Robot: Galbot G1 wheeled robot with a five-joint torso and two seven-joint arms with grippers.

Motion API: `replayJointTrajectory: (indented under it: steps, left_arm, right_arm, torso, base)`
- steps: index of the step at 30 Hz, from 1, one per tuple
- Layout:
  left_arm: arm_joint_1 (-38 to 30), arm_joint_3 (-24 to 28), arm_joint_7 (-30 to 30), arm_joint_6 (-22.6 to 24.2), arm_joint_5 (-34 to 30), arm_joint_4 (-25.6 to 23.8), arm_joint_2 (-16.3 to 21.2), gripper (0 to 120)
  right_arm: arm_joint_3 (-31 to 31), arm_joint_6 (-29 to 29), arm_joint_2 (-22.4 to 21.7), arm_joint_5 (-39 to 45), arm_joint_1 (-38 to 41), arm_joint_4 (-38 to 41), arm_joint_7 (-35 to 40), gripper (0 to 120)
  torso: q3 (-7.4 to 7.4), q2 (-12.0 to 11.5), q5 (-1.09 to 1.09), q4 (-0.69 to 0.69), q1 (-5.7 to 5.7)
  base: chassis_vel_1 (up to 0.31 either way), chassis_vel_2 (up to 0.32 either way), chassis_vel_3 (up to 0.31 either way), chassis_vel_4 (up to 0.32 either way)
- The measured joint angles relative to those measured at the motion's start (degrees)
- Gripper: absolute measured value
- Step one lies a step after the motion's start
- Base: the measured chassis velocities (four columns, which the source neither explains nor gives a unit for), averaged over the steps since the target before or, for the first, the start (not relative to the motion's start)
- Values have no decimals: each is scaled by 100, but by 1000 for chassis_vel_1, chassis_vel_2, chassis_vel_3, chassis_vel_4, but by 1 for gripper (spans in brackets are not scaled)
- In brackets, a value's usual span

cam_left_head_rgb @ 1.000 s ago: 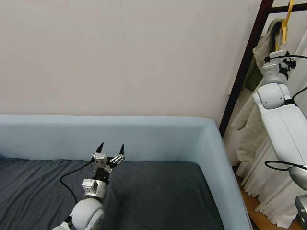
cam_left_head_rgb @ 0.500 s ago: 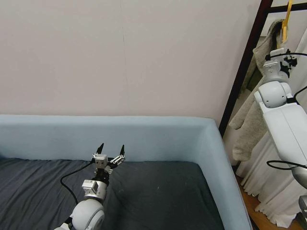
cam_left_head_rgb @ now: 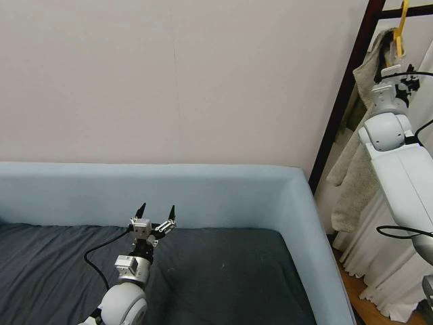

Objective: Pick up the clothes from the sofa and hang them on the clothes hanger.

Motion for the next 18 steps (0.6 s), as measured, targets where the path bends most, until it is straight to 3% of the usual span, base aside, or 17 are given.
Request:
replayJointTrajectory:
  steps: [6,13,18]
  left_arm:
    - [35,2,0,0,26,2,-18,100]
    - [51,7,0,0,54,8,-39,100]
    - [33,8,-3,0,53,17,-28,100]
  right_arm:
    - [9,42,-28,-17,-37,61,-11,41]
    - [-9,72,-34,-15,7,58,-22,69]
    - [-16,84,-21,-17,17,62,-25,83]
  torso:
    - [1,0,1,0,0]
    - [1,0,1,0,0]
    - [0,0,1,0,0]
  base:
    - [0,0,0,0]
    - [0,0,0,0]
    - [0,0,0,0]
